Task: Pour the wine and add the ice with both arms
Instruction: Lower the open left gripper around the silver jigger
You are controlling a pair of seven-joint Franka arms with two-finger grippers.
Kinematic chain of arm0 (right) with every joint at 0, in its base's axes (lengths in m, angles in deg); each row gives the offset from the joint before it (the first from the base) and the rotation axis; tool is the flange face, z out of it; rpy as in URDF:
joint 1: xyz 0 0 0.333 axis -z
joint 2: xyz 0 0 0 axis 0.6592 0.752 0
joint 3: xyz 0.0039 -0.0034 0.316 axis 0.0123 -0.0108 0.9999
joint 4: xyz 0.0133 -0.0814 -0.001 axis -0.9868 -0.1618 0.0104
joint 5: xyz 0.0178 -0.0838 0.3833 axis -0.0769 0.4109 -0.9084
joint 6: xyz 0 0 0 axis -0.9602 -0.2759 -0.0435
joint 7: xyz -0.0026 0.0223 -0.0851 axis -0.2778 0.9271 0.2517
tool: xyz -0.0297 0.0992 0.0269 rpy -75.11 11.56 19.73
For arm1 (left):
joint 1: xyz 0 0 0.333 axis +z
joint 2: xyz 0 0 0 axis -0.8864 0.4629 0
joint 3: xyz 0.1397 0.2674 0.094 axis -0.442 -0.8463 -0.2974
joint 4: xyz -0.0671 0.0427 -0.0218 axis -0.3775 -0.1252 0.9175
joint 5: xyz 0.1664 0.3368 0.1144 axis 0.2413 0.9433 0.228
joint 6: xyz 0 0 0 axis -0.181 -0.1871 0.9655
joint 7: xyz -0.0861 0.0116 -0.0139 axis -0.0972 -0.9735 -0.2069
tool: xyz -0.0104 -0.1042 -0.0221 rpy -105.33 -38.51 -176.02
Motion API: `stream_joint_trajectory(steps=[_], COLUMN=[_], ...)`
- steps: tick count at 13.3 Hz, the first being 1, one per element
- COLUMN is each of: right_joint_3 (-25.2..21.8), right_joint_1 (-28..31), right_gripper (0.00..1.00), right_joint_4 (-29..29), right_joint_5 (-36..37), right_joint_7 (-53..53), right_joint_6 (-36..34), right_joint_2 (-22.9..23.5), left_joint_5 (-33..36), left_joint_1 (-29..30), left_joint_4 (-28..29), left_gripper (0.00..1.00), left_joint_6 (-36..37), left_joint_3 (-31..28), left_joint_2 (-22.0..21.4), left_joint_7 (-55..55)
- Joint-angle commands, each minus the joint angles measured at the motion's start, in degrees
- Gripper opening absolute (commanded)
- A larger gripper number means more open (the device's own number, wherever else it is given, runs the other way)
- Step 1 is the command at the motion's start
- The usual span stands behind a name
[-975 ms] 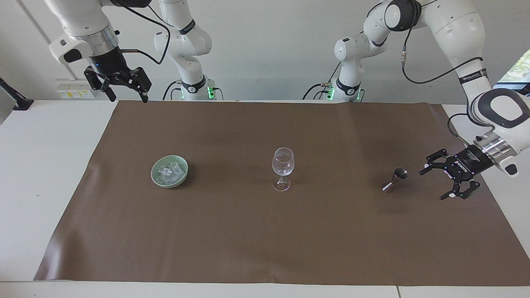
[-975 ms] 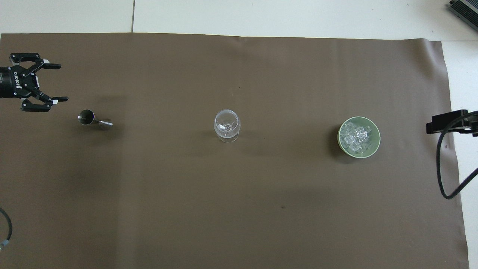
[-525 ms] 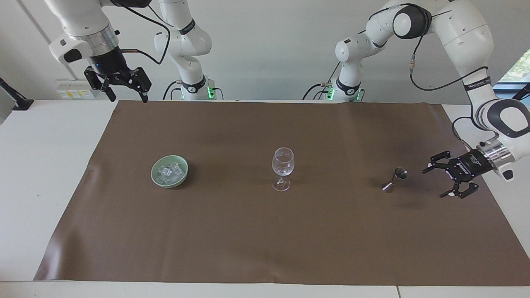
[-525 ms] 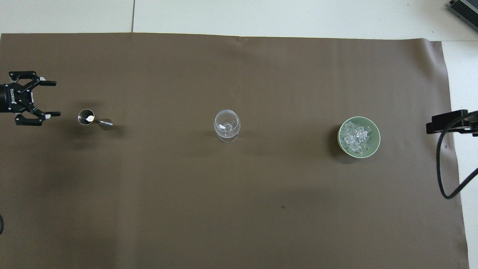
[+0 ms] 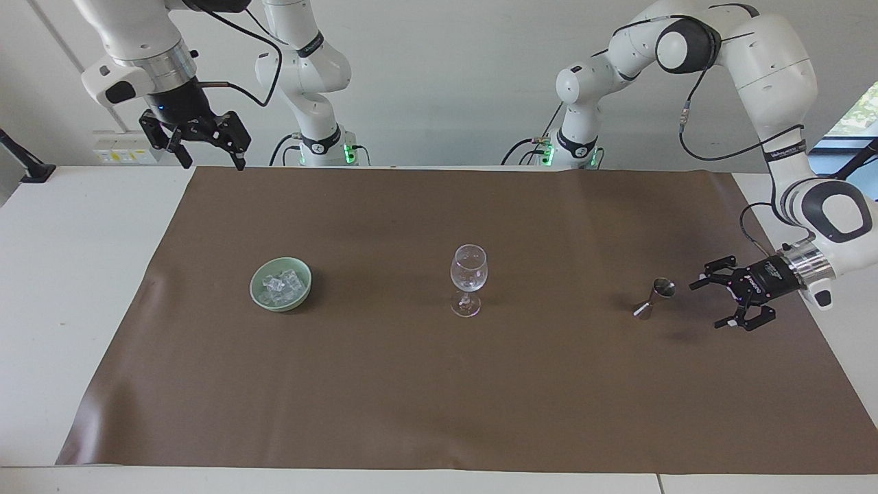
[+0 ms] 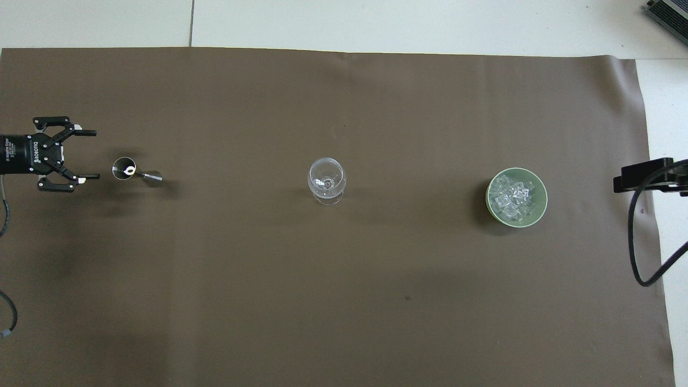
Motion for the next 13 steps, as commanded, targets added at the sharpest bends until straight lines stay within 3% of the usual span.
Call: stream_joint_trajectory(steps=[1, 13], right_joint_3=[0.1, 0.1], right_joint_1=[0.6, 0.6], right_gripper=[1.0, 1.0], right_joint_4=[-1.0, -1.0], right_joint_5=[-1.1, -1.1], right_joint_7=[-1.1, -1.1], right_joint_6=[0.0, -0.1], right_joint_2=[-0.9, -0.9], left_joint_5=[-4.2, -10.1], left_joint_1=[0.8, 0.3], left_joint_4=[4.9, 15.1], left_gripper=[1.0, 0.97], left_joint_6=[0.7, -2.7], left_joint_3=[0.4, 0.4], left_joint_2=[-0.5, -3.5], left_joint_7=[4.3, 9.7])
